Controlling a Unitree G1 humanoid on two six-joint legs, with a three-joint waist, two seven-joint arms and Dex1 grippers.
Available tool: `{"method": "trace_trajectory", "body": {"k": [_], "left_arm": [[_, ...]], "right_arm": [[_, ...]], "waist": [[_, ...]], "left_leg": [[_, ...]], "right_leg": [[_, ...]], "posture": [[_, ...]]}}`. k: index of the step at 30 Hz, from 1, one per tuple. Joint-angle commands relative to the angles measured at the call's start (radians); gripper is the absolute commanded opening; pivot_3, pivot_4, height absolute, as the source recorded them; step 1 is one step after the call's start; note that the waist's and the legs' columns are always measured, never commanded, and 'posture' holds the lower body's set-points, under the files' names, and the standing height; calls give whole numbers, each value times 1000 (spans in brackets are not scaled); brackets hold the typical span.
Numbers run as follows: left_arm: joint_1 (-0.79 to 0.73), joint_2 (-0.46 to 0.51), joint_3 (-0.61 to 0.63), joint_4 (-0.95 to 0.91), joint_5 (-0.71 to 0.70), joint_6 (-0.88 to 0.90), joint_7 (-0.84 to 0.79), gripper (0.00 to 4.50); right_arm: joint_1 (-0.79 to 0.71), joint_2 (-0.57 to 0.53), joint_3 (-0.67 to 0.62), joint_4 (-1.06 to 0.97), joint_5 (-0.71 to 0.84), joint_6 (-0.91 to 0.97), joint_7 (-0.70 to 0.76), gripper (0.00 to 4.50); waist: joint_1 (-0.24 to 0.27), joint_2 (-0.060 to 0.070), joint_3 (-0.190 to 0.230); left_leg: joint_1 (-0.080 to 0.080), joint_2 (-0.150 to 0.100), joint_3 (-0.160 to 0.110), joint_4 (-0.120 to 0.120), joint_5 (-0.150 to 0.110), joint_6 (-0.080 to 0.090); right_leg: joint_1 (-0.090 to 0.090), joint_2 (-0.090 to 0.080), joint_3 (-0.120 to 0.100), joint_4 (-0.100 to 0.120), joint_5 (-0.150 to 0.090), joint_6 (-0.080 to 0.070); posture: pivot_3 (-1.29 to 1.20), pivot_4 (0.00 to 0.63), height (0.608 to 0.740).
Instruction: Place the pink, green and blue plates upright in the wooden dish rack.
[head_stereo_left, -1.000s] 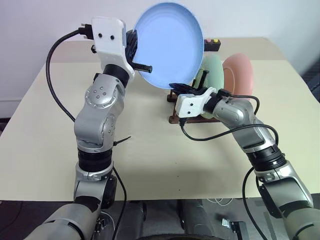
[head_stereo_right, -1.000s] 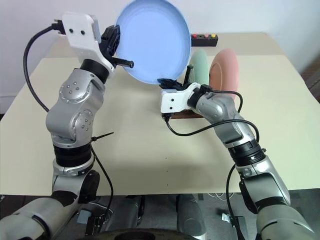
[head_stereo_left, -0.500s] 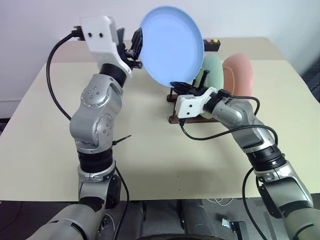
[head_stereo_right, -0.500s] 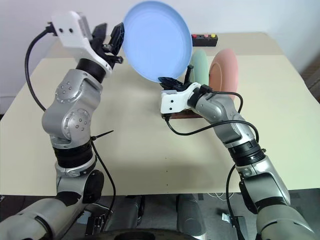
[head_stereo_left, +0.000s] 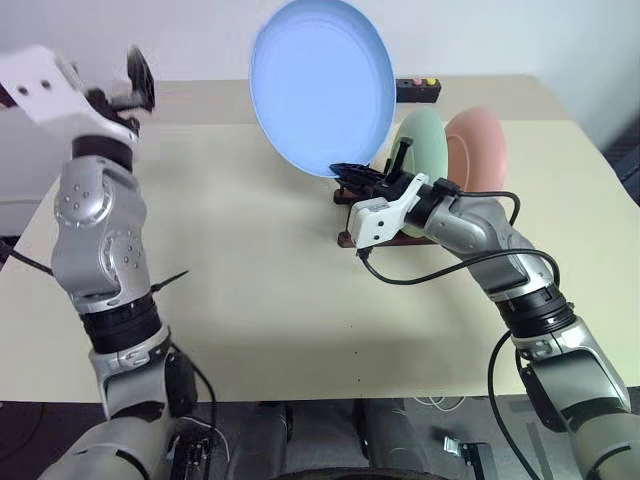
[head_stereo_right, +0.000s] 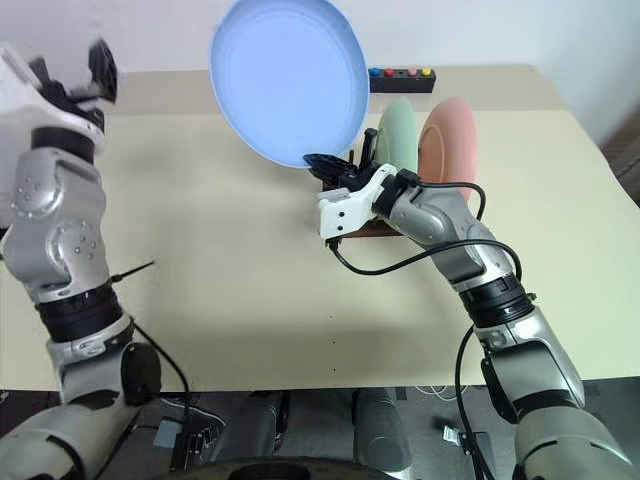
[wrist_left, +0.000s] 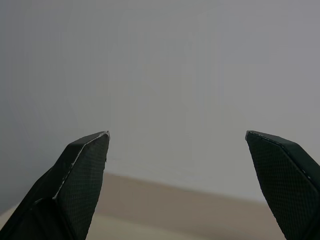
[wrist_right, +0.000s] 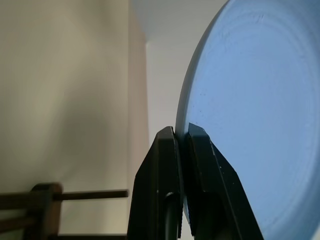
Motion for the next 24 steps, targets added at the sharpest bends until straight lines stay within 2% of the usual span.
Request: {"method": "trace_trajectory", "body": {"k": [1,8,19,24], "left_arm": [[93,66,-101,3,70,-77,-115,4475],[325,101,-234,-17,47,-145,-349,4475],[492,132,-349,-125,-50,-117,-620,4475],[510,138,-393,-149,-52,-91,-656,4475]], "right_arm": [[-17,56,-44,-89,192,26,49,0],[39,188,-107,-272,674,395,206,0],[96,191,-269,-362,985,733,201,0],[111,183,-331,-374,1108,861,198,0]], "waist": [[0,0,0],[2,0,0],[1,1,0],[1,1,0]], "left_leg": [[0,0,0,0,0,0],[0,0,-1,0,0,0],[0,1,-1,-1,0,0],[0,1,-1,0,0,0]], "right_leg": [[0,0,0,0,0,0],[0,0,0,1,1,-1],[0,1,0,1,1,-1],[0,1,0,1,1,-1]], "posture": [[0,150,740],[0,150,740],[0,150,740],[0,150,740]]}}
